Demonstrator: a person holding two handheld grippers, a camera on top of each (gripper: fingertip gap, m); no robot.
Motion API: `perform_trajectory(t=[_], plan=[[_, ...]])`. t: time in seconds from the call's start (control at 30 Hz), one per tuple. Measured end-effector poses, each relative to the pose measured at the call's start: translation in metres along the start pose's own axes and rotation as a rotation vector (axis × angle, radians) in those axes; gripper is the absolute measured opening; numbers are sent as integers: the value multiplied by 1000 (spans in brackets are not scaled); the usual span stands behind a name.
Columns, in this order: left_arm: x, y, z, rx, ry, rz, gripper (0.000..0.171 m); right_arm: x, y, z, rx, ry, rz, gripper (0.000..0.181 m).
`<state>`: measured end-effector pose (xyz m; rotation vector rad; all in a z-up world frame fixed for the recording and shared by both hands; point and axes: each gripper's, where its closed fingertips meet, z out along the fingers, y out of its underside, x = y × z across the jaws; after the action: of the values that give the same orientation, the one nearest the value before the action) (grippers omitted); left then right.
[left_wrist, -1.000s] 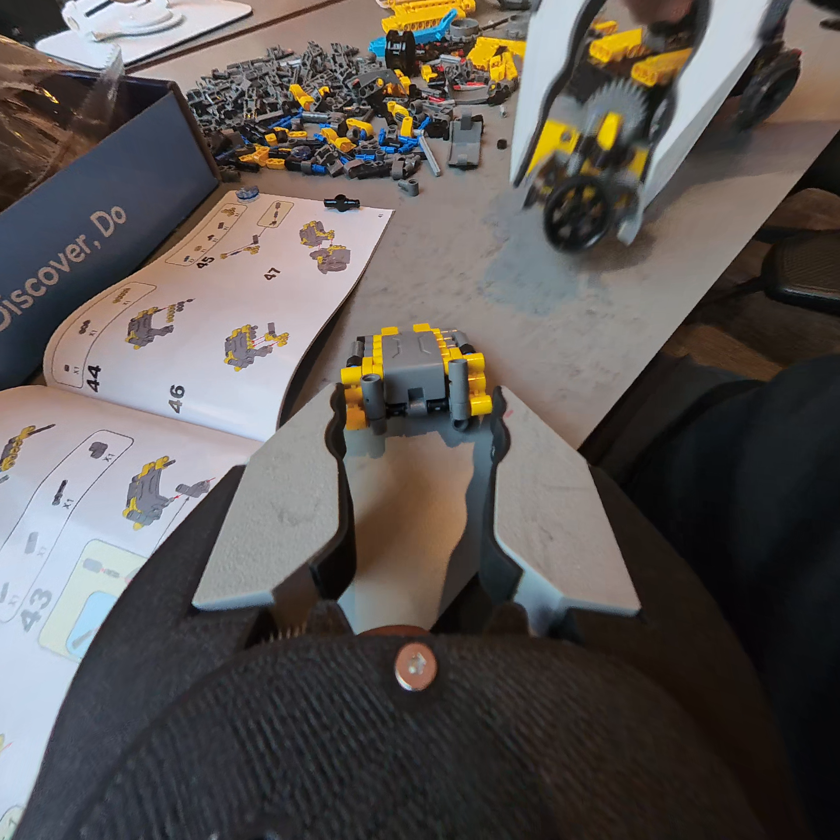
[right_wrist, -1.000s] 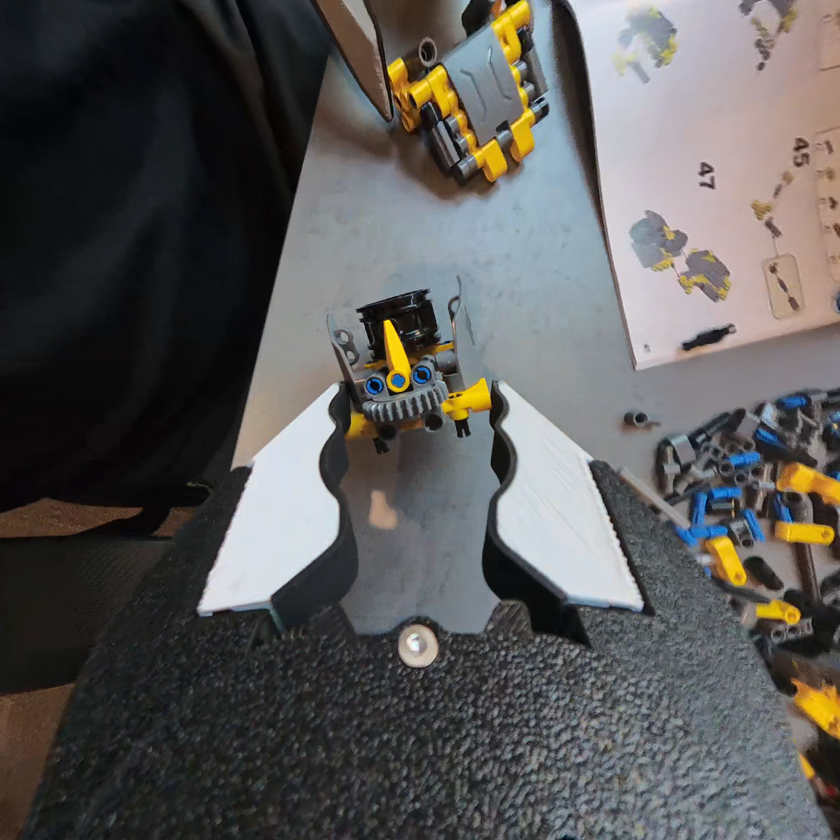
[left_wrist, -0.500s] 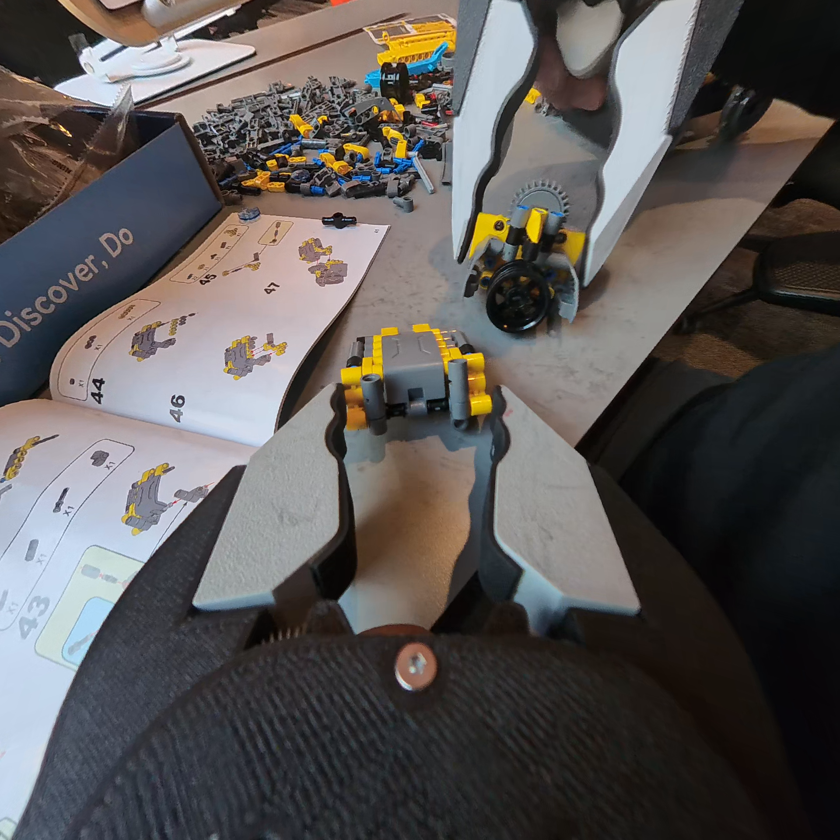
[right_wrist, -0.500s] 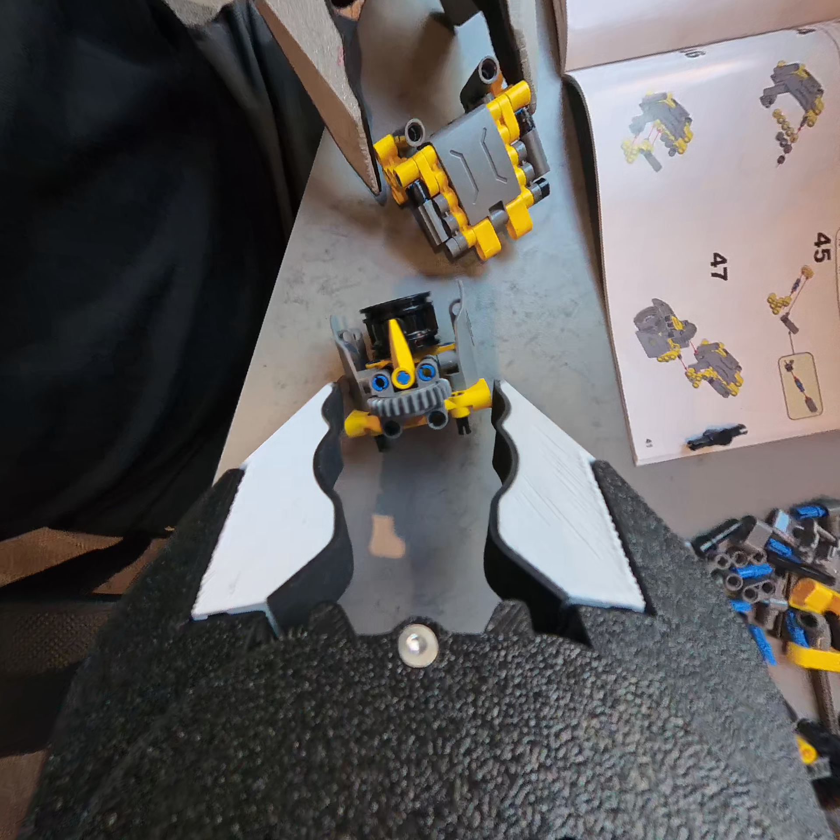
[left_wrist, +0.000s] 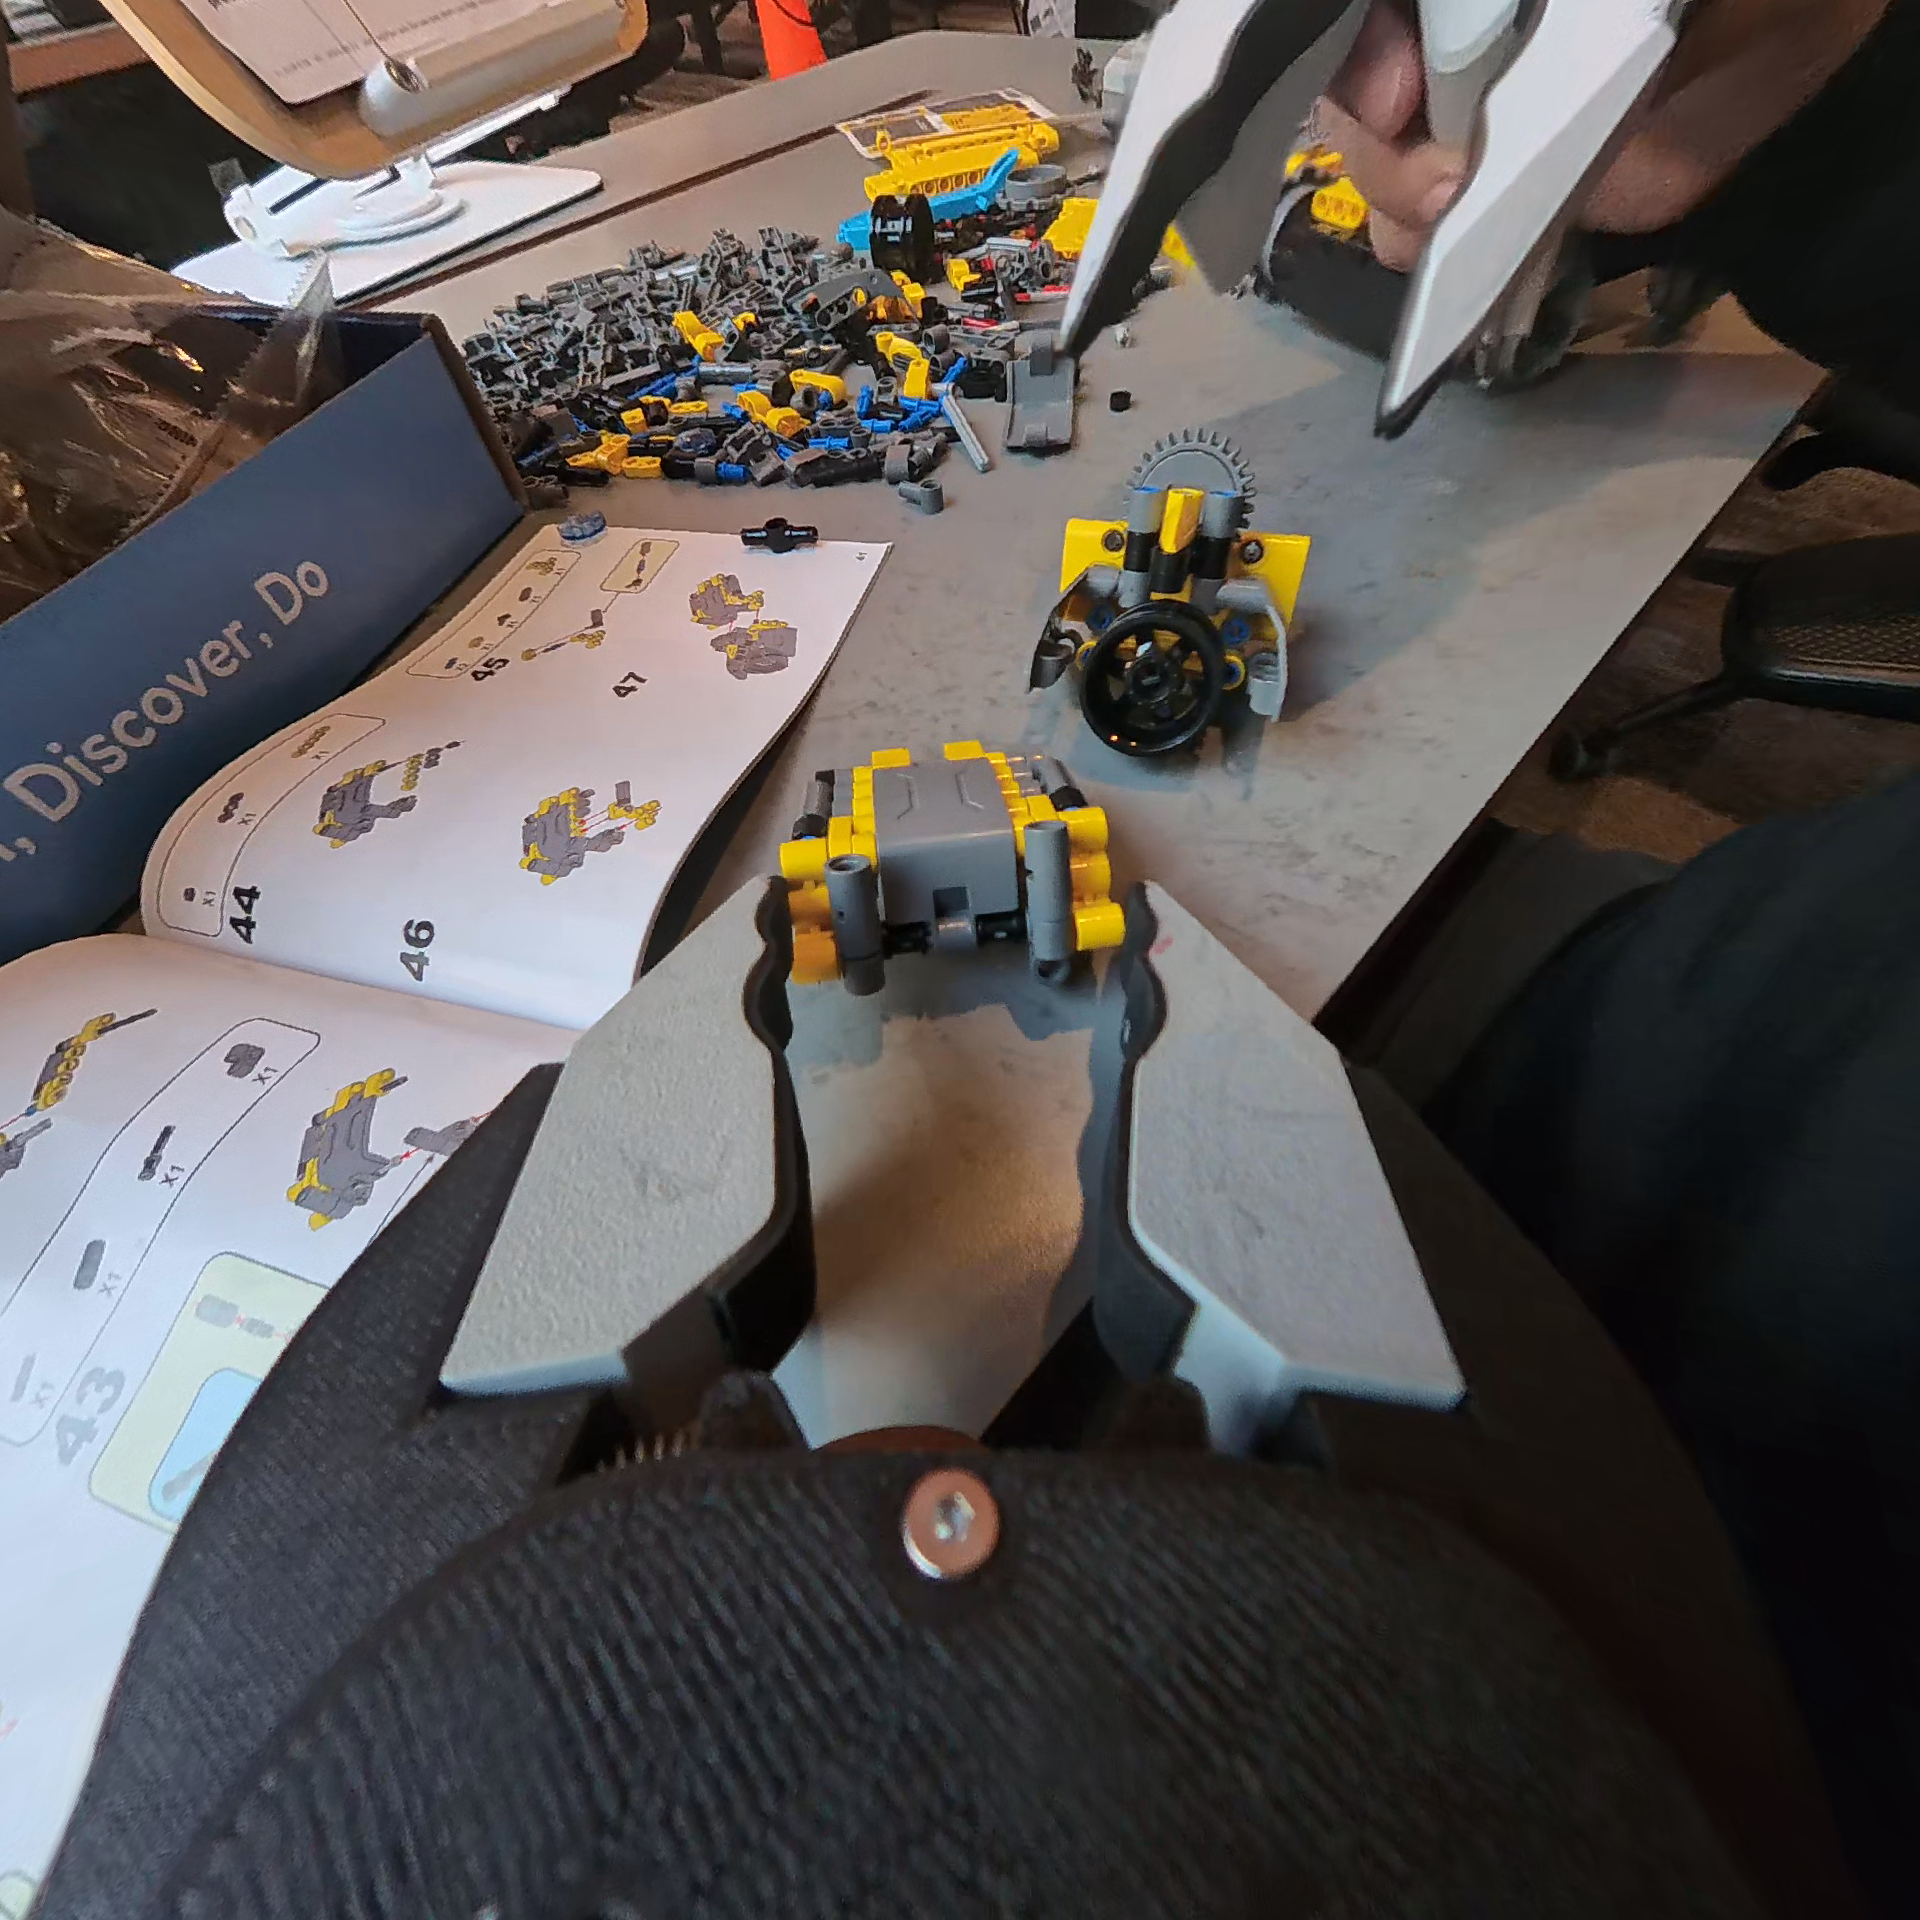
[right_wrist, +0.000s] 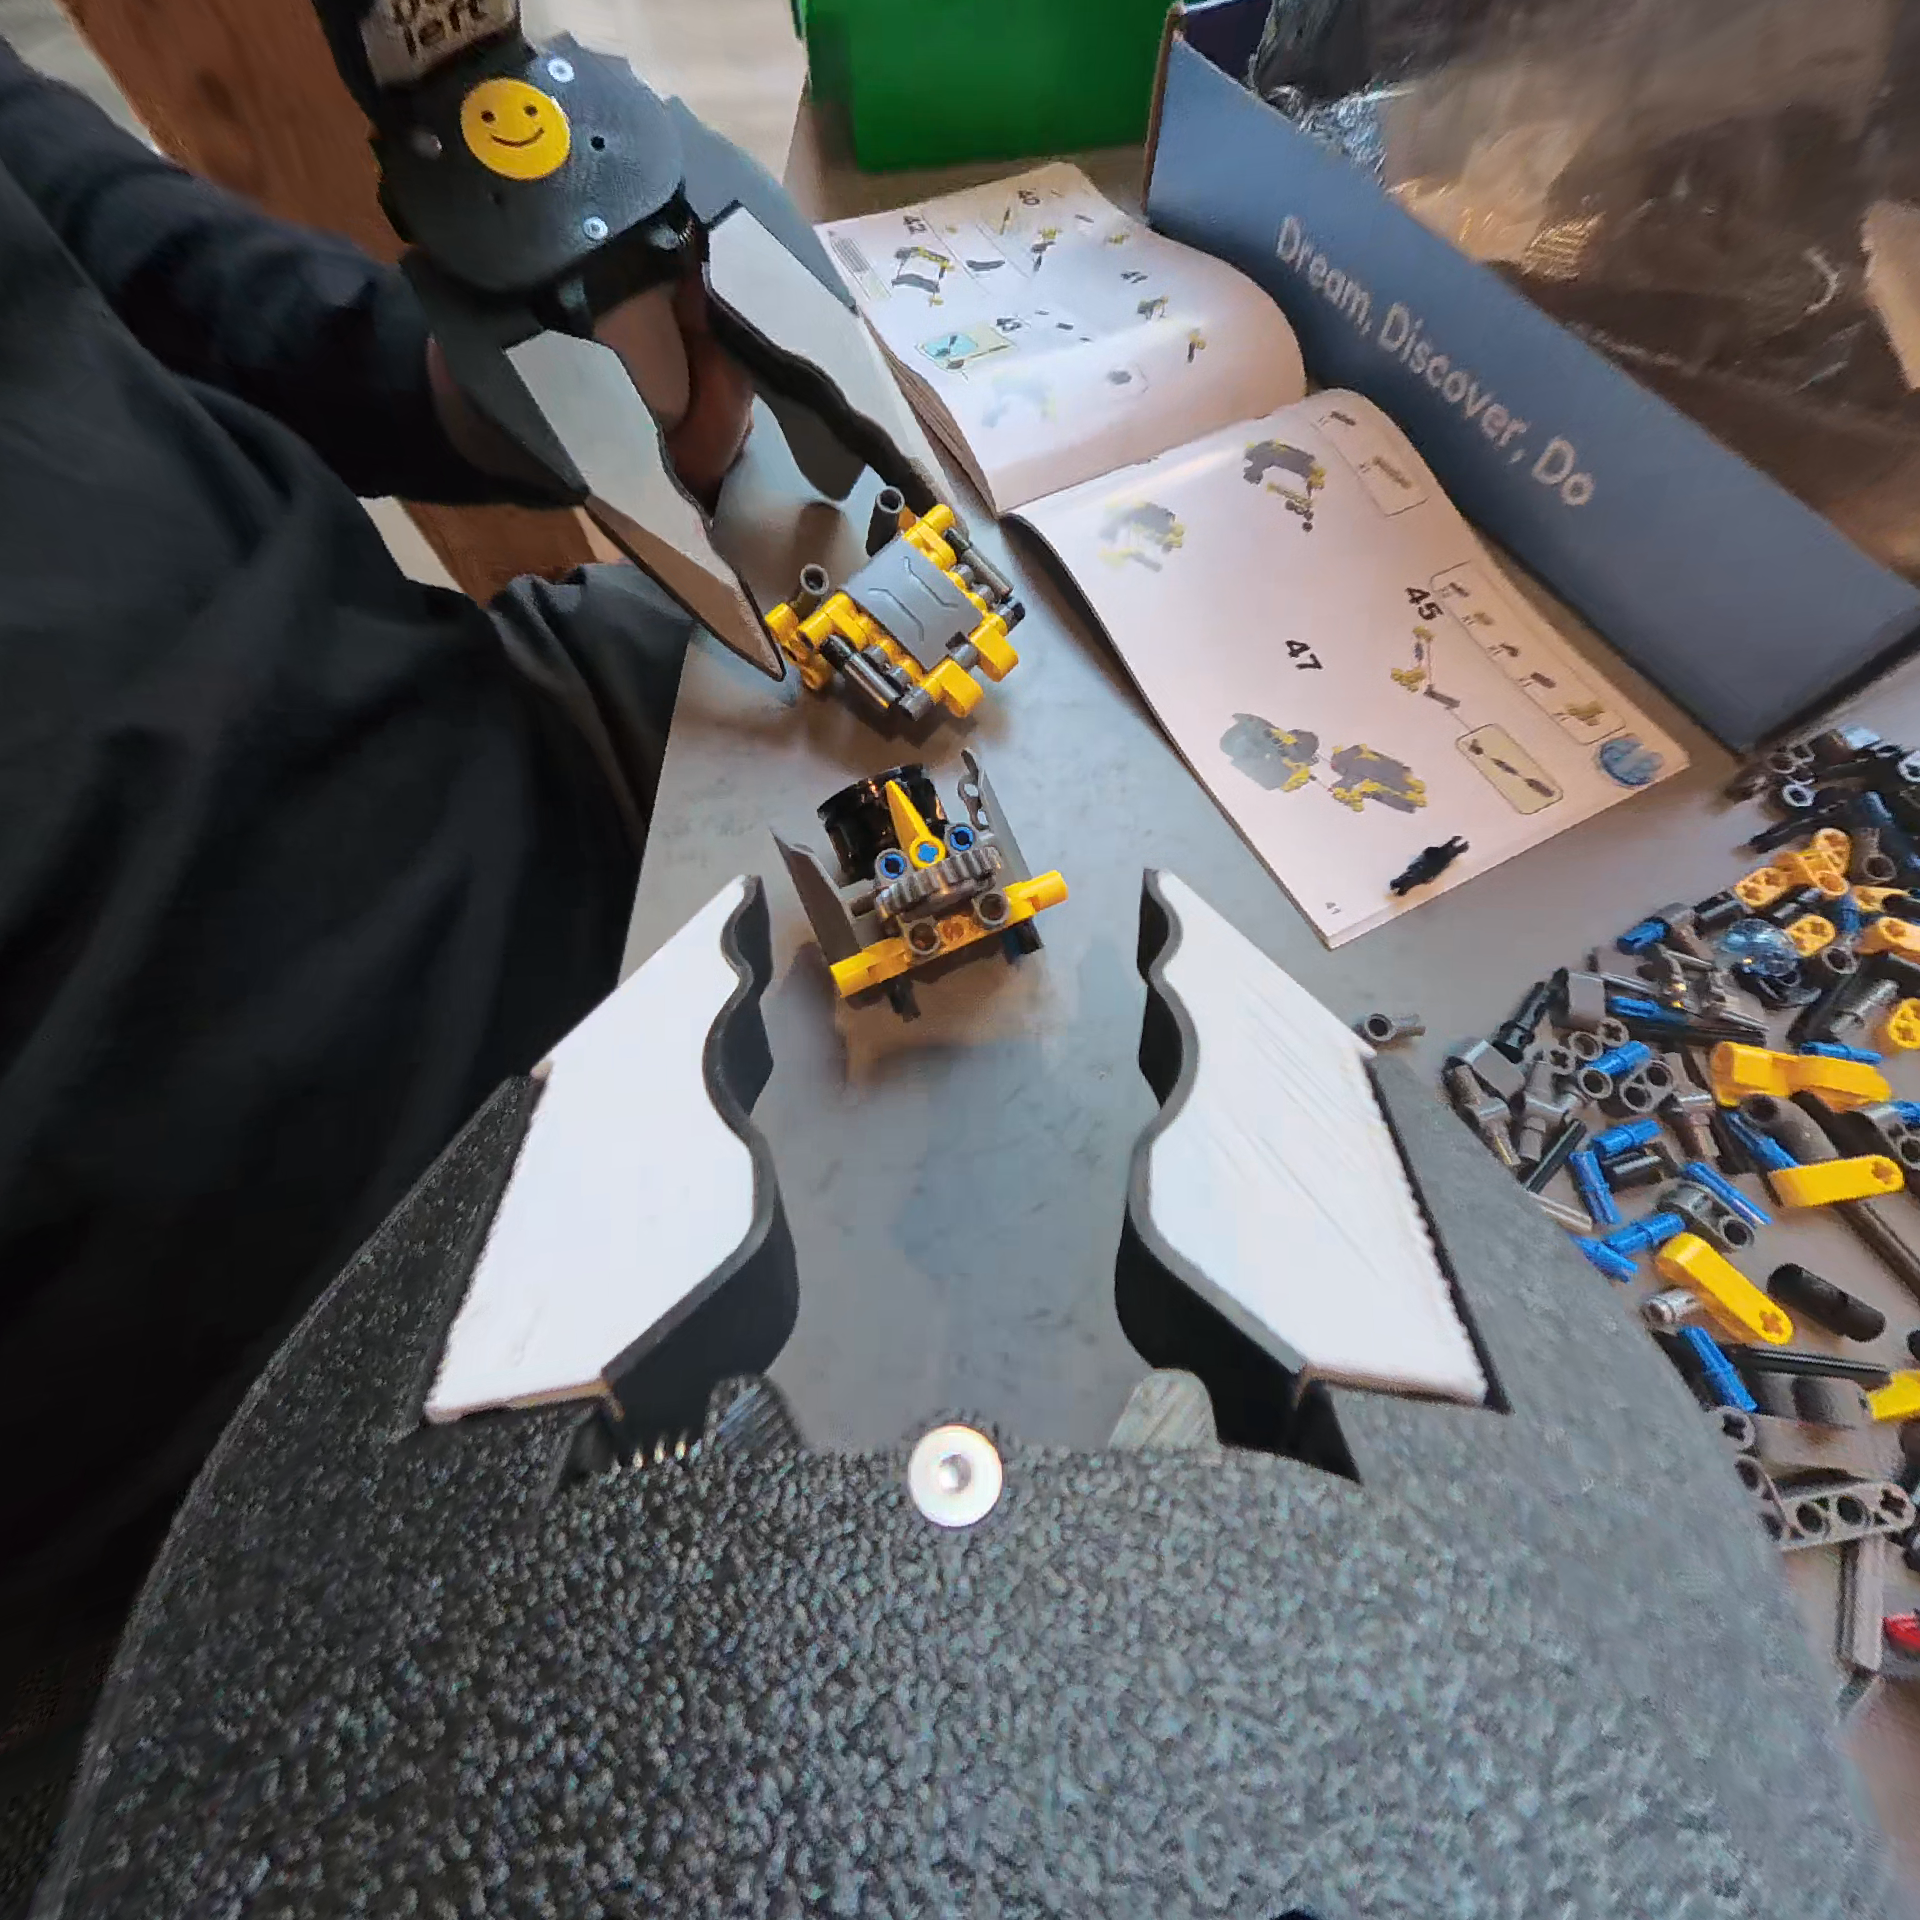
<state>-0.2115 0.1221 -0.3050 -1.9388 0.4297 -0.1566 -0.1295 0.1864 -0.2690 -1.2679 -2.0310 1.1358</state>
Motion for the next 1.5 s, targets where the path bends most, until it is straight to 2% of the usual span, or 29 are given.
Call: perform_trajectory(t=[0.27,0.53,0.8,0.9,1.3,1.5], plan=[[3,-9,-7,92,48,-29,61,-13,1,-5,27,-5,-13,69],[4,-7,-6,85,26,-2,62,-19,-8,-10,18,53,-91,68],[14,-9,-5,98,41,43,61,-30,-20,-17,92,41,-73,70],[17,-11,-6,108,47,64,61,-31,-20,-15,96,30,-61,75],[11,-14,-10,137,47,38,61,-29,-19,-4,89,17,-51,75],[21,-32,-16,194,87,39,61,-32,-20,0,95,-8,-37,75]])
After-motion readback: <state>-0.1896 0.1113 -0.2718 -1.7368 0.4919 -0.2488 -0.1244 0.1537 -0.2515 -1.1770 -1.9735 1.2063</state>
